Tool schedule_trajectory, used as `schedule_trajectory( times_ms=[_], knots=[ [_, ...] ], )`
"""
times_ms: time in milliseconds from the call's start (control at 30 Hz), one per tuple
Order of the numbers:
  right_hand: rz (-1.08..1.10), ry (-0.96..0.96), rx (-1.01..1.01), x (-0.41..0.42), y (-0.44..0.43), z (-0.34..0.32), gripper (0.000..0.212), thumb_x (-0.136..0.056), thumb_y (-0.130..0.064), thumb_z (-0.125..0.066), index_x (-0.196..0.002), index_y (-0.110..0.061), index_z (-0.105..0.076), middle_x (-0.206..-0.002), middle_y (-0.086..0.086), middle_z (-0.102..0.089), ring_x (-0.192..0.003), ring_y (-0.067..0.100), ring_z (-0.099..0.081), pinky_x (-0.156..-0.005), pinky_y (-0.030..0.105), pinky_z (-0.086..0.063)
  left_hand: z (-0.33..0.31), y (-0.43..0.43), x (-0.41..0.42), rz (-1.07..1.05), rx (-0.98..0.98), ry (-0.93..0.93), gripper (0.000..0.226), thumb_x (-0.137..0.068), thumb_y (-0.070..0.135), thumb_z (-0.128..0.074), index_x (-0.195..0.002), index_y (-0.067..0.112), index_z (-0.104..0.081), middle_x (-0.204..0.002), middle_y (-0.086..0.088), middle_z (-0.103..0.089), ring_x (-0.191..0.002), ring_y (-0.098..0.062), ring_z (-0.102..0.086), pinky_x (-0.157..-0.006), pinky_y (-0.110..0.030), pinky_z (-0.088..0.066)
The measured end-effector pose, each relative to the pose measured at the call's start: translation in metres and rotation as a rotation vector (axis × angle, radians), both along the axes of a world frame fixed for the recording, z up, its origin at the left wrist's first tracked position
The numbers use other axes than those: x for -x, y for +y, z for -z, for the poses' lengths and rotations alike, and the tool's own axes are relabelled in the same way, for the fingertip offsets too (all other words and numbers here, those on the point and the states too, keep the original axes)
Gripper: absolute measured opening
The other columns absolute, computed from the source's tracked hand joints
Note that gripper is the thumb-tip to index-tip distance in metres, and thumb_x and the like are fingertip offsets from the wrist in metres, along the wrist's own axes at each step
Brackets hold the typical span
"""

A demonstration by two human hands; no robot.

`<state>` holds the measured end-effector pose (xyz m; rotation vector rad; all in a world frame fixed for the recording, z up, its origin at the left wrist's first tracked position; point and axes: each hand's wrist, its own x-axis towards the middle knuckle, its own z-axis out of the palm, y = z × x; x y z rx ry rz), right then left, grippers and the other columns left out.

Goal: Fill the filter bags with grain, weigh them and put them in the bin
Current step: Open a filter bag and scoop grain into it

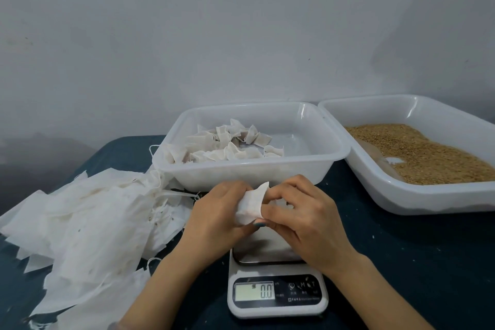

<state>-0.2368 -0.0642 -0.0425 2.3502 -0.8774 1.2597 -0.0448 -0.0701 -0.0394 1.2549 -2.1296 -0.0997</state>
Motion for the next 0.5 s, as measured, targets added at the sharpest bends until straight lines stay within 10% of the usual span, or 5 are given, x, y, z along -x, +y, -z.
schedule_trajectory(
  times_ms=[167, 500],
  knots=[
    [0.021, 0.006, -0.034, 0.0013, 0.0013, 0.0005, 0.020, -0.096, -0.036, -0.063, -0.087, -0.020, -0.071, -0.106, 0.000, -0.068, -0.091, 0.024, -0.057, -0.066, 0.032, -0.047, -0.0035, 0.0040, 0.0027, -0.046, 0.061, -0.034, 0.064, -0.073, 0.068, -0.050, -0.100, 0.012, -0.059, -0.094, 0.004, -0.060, -0.088, -0.018, -0.056, -0.065, -0.038, -0.049],
    [0.039, 0.021, -0.080, 0.0003, 0.0004, 0.0021, 0.017, -0.097, -0.036, -0.062, -0.090, -0.022, -0.070, -0.108, -0.001, -0.068, -0.098, 0.024, -0.057, -0.069, 0.033, -0.049, -0.0075, 0.0066, 0.0047, -0.062, 0.100, -0.009, 0.058, -0.071, 0.062, -0.059, -0.113, 0.021, -0.055, -0.098, 0.018, -0.058, -0.091, -0.004, -0.051, -0.067, -0.020, -0.042]
  ],
)
